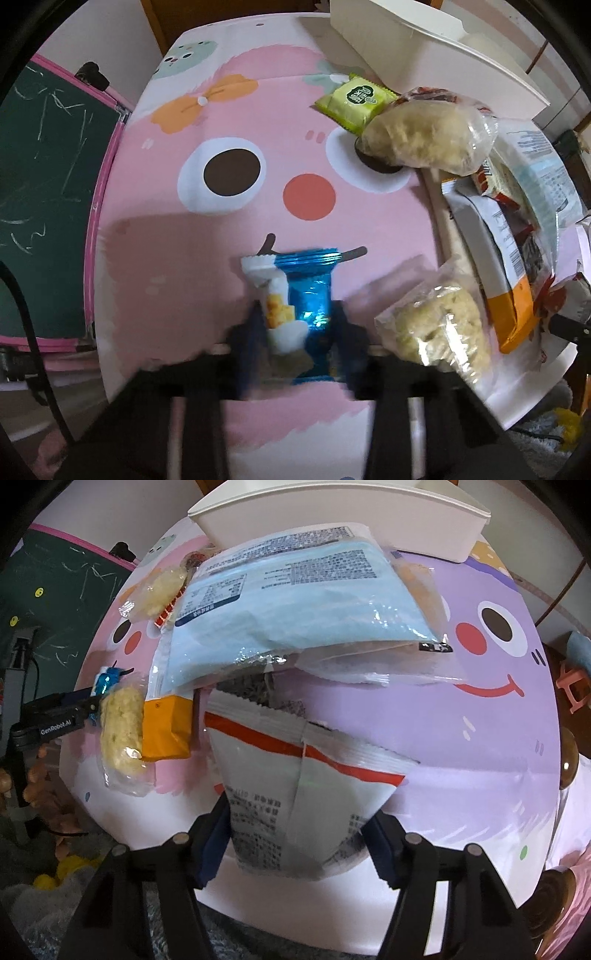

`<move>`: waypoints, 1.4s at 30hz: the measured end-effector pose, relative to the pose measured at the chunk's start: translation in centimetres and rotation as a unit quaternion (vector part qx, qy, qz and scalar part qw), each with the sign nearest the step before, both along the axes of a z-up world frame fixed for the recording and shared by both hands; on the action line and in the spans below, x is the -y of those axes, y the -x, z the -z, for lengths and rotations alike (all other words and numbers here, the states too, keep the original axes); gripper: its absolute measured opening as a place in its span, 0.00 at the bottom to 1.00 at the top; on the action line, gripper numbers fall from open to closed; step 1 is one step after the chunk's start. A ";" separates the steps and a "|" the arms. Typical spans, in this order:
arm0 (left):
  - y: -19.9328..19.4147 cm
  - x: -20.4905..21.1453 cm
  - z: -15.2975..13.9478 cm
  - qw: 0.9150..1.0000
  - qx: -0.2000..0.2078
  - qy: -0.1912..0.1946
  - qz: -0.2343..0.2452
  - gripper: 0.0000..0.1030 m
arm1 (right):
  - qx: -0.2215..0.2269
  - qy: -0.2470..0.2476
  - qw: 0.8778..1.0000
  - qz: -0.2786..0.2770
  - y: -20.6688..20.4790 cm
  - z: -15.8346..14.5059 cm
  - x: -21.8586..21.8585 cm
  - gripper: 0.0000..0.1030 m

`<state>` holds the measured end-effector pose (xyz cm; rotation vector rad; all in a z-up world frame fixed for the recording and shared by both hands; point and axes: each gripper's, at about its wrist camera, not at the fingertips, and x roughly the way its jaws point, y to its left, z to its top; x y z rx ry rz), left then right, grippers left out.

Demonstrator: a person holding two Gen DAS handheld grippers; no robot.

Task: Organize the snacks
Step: 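Grasp the blue bar with the left gripper while the right grasps the white-red bag, then carry both packets over the white bin and open both grippers to drop them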

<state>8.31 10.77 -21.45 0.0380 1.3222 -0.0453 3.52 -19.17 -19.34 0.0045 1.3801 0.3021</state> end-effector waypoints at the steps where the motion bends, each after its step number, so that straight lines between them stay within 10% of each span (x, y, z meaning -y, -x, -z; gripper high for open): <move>1: 0.0 0.1 0.0 1.000 -0.001 -0.001 -0.002 0.28 | 0.003 -0.003 1.000 -0.002 0.0 -0.1 -0.1 0.56; 14: 1.2 2.6 -8.9 0.996 0.089 0.025 0.016 0.27 | 0.086 -0.001 0.996 0.001 0.6 -6.1 0.6 0.50; 30: -7.7 13.0 -29.0 0.959 0.269 0.036 0.083 0.27 | 0.306 0.022 0.950 0.060 -9.6 -26.0 4.7 0.50; 35: -13.4 15.6 -29.9 0.959 0.271 0.043 0.075 0.27 | 0.325 0.036 0.942 0.073 -14.4 -27.4 4.3 0.51; 42: -20.9 17.4 -23.5 0.974 0.214 0.036 0.058 0.27 | 0.253 0.034 0.962 0.097 -22.6 -21.8 4.4 0.51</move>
